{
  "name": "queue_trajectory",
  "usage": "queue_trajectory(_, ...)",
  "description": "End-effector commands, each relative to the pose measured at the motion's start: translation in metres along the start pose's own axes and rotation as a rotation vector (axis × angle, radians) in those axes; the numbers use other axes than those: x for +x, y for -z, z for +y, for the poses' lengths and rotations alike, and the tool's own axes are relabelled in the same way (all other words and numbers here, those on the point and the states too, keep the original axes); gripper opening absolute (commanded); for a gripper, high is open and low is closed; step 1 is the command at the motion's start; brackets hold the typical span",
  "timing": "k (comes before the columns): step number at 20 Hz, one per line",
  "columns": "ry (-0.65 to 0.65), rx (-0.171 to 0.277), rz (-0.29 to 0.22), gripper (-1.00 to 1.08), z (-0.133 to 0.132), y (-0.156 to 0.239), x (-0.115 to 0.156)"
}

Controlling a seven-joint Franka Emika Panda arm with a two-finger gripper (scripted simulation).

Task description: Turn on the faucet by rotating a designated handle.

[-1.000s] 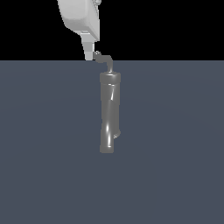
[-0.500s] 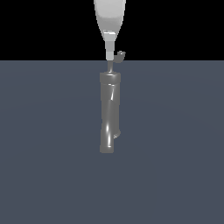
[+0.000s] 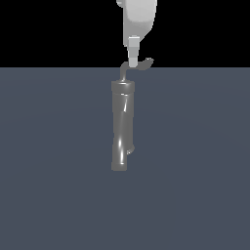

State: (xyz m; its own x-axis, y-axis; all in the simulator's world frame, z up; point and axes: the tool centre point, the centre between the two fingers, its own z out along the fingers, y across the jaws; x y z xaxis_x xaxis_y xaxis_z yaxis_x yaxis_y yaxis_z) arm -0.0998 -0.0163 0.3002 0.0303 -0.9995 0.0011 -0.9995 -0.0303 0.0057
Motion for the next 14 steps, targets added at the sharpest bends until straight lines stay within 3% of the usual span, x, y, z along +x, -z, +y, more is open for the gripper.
queue_trajectory(1, -0.026, 0.006, -0.001, -1.00, -0.009, 0.000, 0.022)
queue_trajectory(14, -0.049, 0.006, -0.001, -1.00, -0.037, 0.000, 0.071)
